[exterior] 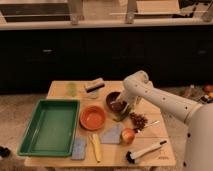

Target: Stack bowls on top of each other

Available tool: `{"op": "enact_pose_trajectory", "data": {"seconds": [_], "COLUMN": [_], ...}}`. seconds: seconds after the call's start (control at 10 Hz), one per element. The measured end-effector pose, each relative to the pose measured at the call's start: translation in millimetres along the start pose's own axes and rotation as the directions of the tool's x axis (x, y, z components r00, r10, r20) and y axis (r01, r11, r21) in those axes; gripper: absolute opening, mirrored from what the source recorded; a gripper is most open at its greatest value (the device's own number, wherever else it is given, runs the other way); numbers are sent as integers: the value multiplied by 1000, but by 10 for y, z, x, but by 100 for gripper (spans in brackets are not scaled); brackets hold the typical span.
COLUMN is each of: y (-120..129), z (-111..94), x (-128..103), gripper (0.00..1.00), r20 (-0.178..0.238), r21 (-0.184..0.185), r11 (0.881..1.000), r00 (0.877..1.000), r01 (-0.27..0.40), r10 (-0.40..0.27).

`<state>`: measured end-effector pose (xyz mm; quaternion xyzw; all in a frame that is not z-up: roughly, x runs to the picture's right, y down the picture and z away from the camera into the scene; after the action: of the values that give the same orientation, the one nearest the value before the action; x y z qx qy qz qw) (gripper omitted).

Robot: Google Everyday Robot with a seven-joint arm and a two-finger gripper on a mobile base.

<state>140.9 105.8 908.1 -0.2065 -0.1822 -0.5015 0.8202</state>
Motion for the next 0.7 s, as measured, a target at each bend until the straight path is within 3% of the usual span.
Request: {"op": "enact_pose_trajectory", "data": {"seconds": [0.5,0.7], "y": [25,-10], "z": [25,19], "x": [20,19], "gripper": [3,0], "r20": [23,23], "r21": [-35,-43], "r11": [999,999], "r00": [1000,1000], "r01": [-5,1], "r10": [6,0]}}
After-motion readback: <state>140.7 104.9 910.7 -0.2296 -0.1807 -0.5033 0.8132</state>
